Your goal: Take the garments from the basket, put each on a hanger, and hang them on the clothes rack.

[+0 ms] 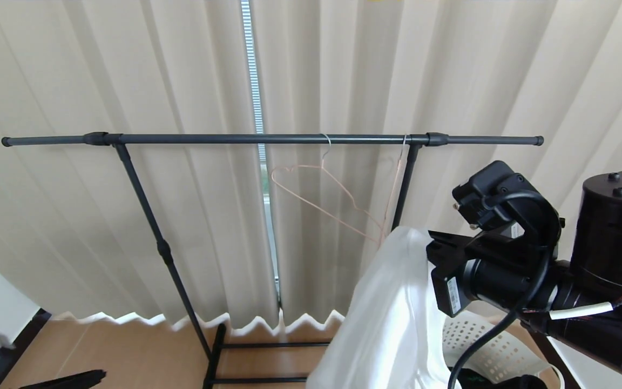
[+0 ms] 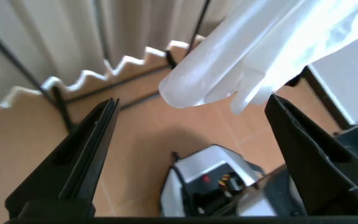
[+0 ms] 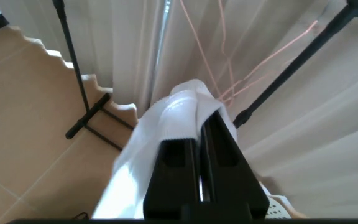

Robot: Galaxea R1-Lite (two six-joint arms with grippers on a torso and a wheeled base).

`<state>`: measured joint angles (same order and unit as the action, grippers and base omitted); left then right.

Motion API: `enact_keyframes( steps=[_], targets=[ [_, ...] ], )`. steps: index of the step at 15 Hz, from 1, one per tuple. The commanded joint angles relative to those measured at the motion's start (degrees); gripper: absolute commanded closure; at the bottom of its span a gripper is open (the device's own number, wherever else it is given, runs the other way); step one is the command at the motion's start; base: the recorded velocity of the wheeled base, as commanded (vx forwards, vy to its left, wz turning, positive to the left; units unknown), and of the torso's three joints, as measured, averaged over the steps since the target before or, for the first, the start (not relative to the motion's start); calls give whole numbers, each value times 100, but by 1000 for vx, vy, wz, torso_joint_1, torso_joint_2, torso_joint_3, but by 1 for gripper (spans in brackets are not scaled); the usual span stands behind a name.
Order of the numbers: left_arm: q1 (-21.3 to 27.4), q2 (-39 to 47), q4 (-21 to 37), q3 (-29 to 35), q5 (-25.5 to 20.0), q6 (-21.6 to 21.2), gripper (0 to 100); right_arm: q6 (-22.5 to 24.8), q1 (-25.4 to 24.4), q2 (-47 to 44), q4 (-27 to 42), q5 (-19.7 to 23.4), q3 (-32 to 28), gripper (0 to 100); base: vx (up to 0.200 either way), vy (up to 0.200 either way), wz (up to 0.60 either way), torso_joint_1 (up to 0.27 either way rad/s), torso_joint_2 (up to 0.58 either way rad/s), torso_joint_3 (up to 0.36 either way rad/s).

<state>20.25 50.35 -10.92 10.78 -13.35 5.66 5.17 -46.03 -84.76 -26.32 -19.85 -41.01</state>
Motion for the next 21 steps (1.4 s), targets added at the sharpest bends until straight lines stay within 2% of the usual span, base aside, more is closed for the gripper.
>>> enact_keyframes(
  steps=[1,2,3,4,6,7,9,10,12,15,18,21],
  targets=[
    [1869,2761,-1175,1137,922,1175,0,-25,-37,-102,4,-37,-65,100,0,0,0,0,0,0],
    [1886,2796,-1184,1164,948,1175,0,-25,-37,-111,4,-46,-74,100,0,0,0,0,0,0],
    [2036,3376,-1237,1638,1361,1069,0,-25,-108,-199,22,-195,-232,100,0,0,0,0,0,0],
    [2071,3675,-1237,2007,1352,1069,0,-42,-161,-357,22,-520,-425,100,0,0,0,0,0,0],
    [2168,3904,-1272,2315,1379,1148,0,-77,-161,-506,74,-986,-715,100,0,0,0,0,0,0],
    [2185,4123,-1325,2649,1370,1377,0,-25,-143,-805,197,-1478,-1137,100,0,0,0,0,0,0],
    [2264,4475,-1325,3115,1396,1667,0,213,-143,-1078,593,-1962,-1753,100,0,0,0,0,0,0],
    [2291,4616,-1325,3238,1396,1693,0,169,-143,-1130,610,-1962,-1805,100,0,0,0,0,0,0],
    [2422,4827,-1325,3475,1423,1825,0,-447,-152,-1543,558,-1988,-1840,100,0,0,0,0,0,0],
    [2449,5248,-1307,3871,1502,1825,0,-781,-161,-1693,575,-1988,-2227,100,0,0,0,0,0,0],
    [2528,5635,-1307,4178,1871,1843,0,-895,-310,-1684,558,-1988,-2254,100,0,0,0,0,0,0],
    [2651,5793,-1307,4354,1959,1983,0,-904,-415,-1658,558,-1988,-2245,100,0,0,0,0,0,0]
  ],
)
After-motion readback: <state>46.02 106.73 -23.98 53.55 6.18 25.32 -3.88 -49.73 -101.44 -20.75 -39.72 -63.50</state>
